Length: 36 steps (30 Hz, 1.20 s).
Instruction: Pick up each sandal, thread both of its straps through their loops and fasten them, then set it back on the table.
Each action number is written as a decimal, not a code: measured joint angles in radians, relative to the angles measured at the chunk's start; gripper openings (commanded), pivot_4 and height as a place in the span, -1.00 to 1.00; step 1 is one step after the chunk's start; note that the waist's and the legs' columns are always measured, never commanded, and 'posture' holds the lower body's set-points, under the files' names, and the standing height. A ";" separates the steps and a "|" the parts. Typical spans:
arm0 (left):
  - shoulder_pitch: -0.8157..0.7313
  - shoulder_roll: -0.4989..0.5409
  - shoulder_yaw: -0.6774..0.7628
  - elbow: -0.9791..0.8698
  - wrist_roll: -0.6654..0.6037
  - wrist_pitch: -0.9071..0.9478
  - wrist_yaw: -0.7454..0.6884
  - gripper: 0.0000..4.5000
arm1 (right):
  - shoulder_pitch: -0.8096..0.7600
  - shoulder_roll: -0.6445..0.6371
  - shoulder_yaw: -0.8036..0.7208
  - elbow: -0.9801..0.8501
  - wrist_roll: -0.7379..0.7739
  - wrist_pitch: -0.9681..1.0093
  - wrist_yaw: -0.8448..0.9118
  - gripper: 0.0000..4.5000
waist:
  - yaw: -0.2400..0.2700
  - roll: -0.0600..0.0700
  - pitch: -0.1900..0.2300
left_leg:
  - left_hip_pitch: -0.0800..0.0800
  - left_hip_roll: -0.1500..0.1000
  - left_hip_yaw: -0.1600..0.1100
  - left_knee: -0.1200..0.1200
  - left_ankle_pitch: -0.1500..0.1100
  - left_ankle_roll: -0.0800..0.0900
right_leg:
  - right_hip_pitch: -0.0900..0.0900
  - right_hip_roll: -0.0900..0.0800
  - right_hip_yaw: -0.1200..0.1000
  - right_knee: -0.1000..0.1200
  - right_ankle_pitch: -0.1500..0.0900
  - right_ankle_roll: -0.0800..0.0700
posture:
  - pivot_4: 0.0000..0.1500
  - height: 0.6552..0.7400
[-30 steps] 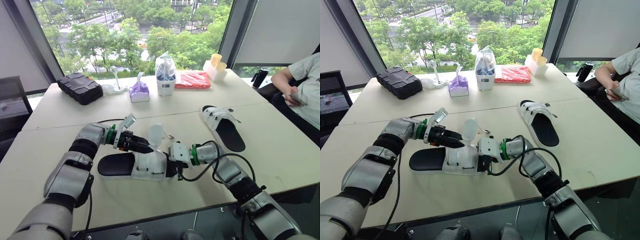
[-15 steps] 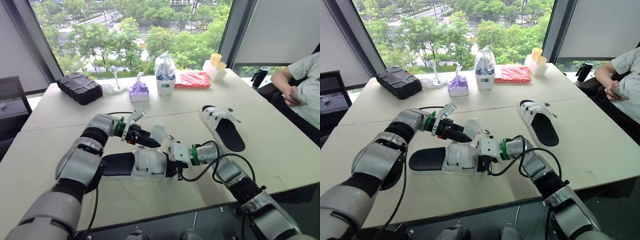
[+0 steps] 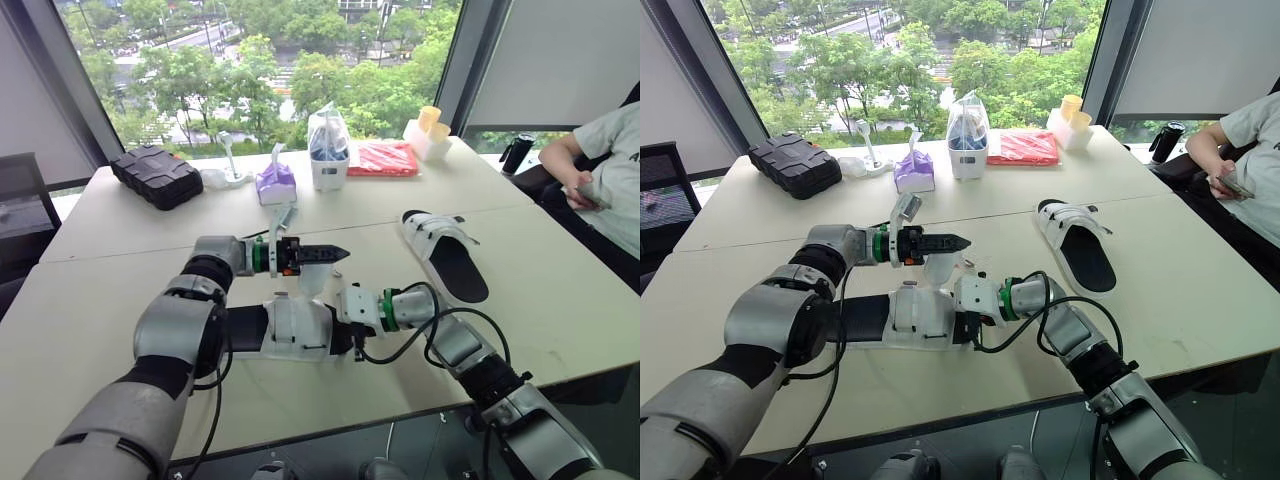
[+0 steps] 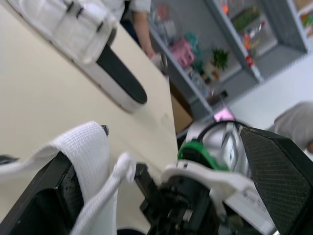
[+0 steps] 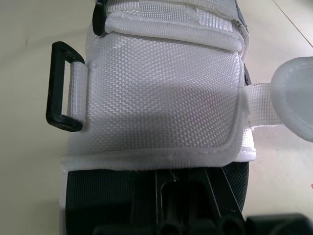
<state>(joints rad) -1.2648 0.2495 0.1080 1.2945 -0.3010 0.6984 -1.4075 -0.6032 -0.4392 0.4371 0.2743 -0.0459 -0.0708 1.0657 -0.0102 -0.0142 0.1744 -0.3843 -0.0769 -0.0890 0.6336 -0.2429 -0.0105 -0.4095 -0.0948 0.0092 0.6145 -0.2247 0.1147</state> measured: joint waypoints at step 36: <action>-0.036 0.092 0.160 -0.057 -0.072 0.087 0.076 -0.98 | 0.017 -0.002 -0.001 -0.029 -0.008 0.017 -0.017 -1.00 | -0.001 0.000 0.000 | 0.000 0.000 0.000 0.000 0.000 0.000 | 0.000 0.000 0.000 0.000 0.000 0.000 | 1.00 1.00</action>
<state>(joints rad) -1.3006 0.3413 0.2680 1.2378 -0.3726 0.7851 -1.3312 -0.5859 -0.4411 0.4366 0.2452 -0.0543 -0.0535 1.0487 -0.0108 -0.0142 0.1744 -0.3842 -0.0770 -0.0888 0.6335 -0.2428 -0.0107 -0.4098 -0.0950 0.0093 0.6148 -0.2245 0.1149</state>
